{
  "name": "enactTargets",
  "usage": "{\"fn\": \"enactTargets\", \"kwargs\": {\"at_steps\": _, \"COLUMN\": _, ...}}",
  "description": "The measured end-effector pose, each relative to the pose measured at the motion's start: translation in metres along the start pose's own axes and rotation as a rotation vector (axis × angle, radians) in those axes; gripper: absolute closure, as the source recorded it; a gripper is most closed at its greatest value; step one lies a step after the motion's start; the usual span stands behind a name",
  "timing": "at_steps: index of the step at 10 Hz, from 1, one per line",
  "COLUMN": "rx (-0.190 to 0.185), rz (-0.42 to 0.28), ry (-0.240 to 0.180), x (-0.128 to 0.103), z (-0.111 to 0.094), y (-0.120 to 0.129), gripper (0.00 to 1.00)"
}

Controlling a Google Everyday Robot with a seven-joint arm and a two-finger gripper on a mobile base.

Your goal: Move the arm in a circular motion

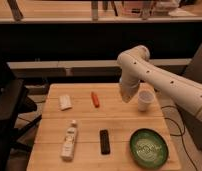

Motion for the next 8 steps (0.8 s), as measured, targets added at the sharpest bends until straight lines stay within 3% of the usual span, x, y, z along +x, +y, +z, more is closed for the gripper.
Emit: {"fn": "enactTargets", "kwargs": {"at_steps": 8, "rx": 0.009, "rz": -0.060, "ry": 0.002, "x": -0.020, "z": -0.004, "y": -0.003, "gripper": 0.97}}
